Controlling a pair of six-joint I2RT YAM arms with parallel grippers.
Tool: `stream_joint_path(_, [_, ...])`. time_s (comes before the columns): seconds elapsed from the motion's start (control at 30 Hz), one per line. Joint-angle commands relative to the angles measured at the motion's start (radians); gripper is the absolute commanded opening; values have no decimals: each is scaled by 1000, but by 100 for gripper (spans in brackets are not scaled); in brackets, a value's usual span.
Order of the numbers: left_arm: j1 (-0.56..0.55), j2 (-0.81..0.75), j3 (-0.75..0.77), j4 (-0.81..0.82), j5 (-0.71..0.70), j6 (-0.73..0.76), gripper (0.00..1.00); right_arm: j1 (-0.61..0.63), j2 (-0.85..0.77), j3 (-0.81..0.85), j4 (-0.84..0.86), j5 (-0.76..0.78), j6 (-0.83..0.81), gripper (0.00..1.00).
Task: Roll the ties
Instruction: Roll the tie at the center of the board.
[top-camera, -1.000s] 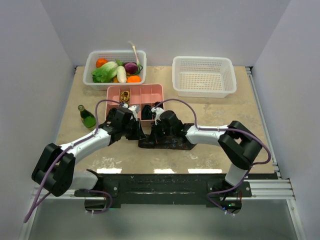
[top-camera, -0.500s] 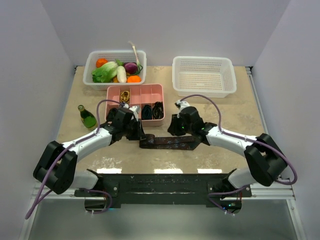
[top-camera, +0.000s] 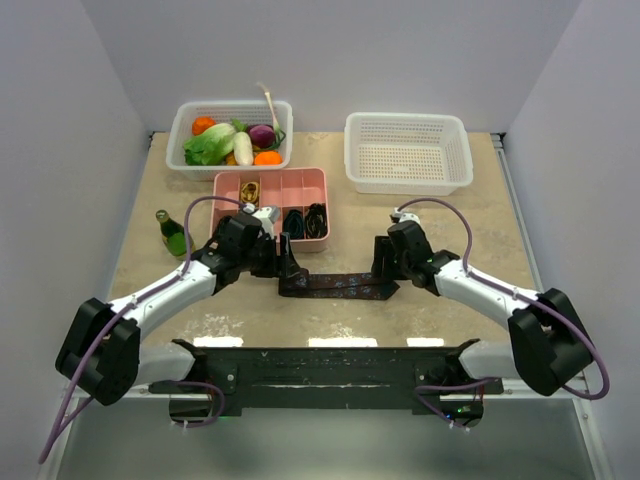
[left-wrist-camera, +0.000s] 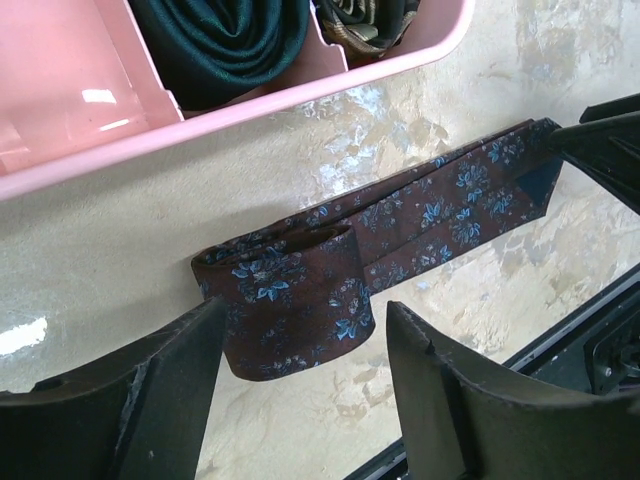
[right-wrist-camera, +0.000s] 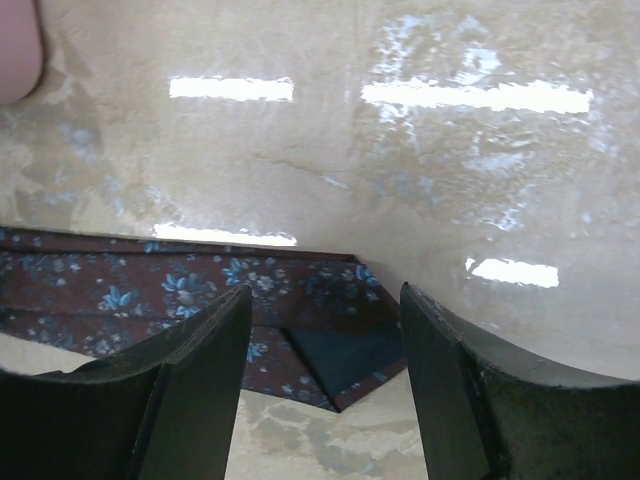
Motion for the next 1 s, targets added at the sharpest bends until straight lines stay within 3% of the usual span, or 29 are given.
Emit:
stream_joint_path(0.0, [-3, -30, 13, 32, 0, 23, 70, -18, -33, -15, -48, 94, 14, 64])
stream_joint_path(0.17, [-4, -38, 3, 30, -1, 21, 71, -40, -3, -25, -24, 57, 11, 63])
stream_joint_path(0.47, [-3, -24, 11, -4, -44, 20, 71, -44, 30, -64, 56, -27, 31, 43])
stream_joint_path(0.57, [-4, -16, 17, -13, -52, 20, 71, -43, 16, -68, 70, -37, 39, 23])
stream_joint_path(0.67, [-4, -4, 19, -19, -63, 21, 71, -43, -25, -73, 70, -18, 48, 12])
stream_joint_path(0.97, [-4, 18, 17, -13, -64, 17, 71, -44, -167, -76, 10, -17, 45, 6])
